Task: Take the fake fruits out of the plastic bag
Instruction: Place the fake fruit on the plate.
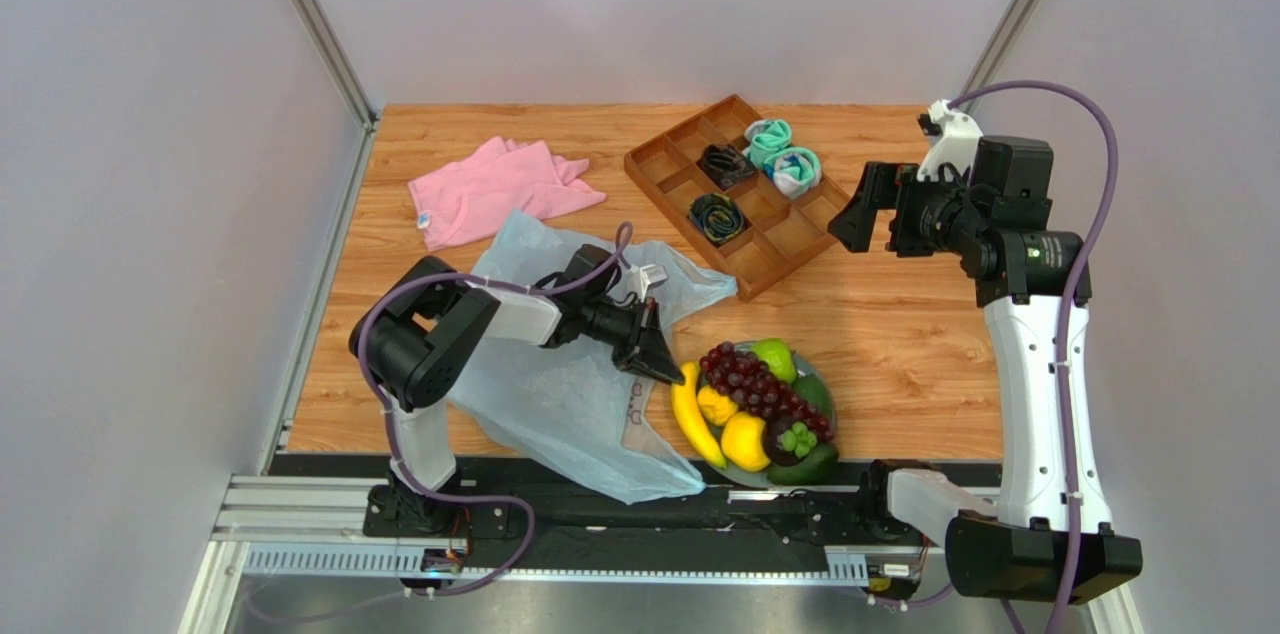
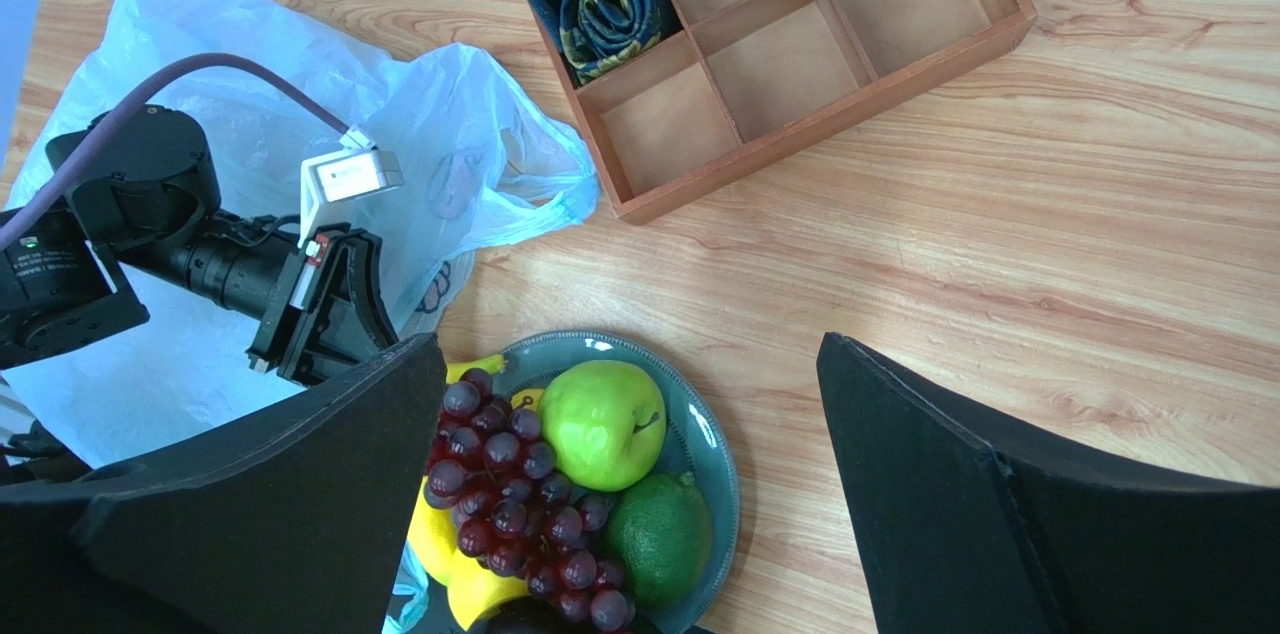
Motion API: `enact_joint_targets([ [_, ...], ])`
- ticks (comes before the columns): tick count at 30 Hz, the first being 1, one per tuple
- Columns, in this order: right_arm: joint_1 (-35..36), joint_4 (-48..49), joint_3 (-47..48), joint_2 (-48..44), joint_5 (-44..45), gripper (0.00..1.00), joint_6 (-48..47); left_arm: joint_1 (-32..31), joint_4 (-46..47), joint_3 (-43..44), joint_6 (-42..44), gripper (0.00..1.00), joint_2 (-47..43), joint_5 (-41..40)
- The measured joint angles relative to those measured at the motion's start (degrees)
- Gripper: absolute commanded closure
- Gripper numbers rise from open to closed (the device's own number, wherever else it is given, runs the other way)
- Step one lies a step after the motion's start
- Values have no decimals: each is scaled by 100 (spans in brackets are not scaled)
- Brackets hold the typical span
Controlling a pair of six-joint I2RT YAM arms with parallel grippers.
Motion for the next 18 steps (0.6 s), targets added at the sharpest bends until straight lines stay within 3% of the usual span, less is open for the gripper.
enact_joint_targets([
  [5,-22,2,0,0,-22,0,17,-13,92,9,-122,100,101,57],
  [11,-24,33,-17,0,-57,0,22,-28,367,9,-297,91,275,157],
  [13,-28,44,-50,0,-57,0,22,-48,439,42,-341,86,337,177],
  [14,-35,42,-70,0,-57,0,22,-63,466,61,-352,70,363,181],
  [15,-39,42,-92,0,-57,0,22,-83,481,85,-372,64,389,179],
  [18,-52,39,-105,-2,-57,0,33,-127,485,114,-409,55,424,144],
])
